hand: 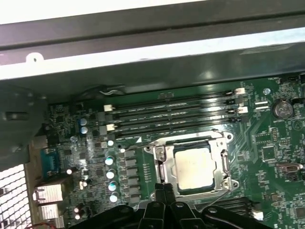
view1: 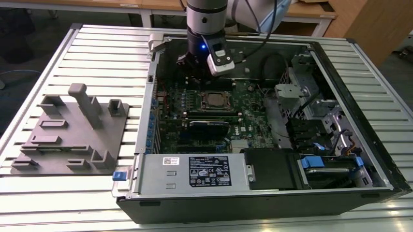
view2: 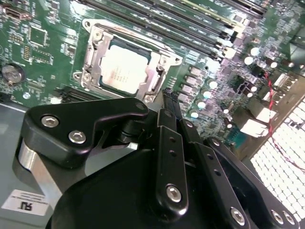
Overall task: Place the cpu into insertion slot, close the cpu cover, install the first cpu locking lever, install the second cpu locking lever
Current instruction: 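Install the first cpu locking lever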
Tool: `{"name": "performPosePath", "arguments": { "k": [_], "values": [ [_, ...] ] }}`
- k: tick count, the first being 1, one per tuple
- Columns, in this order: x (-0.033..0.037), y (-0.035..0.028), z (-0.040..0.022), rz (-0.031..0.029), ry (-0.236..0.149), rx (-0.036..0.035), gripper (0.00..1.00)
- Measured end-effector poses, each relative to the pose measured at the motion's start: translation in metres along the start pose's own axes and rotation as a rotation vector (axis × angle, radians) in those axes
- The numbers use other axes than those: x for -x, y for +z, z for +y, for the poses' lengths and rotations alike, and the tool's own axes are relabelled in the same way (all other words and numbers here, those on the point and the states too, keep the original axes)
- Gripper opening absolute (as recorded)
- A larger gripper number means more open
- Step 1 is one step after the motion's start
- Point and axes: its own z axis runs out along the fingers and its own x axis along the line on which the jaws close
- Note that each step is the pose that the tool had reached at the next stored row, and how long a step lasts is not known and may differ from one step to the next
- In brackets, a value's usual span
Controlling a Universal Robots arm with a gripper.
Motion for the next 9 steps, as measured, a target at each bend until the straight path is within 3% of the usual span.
{"name": "performPosePath", "arguments": {
  "k": [5,9],
  "values": [
    [-0.0079,-0.0002,-0.0012,-0.003,0.0,0.0004,0.11],
    [-0.0083,-0.0002,-0.0013,-0.0032,0.0,0.0004,0.11]
  ]
}}
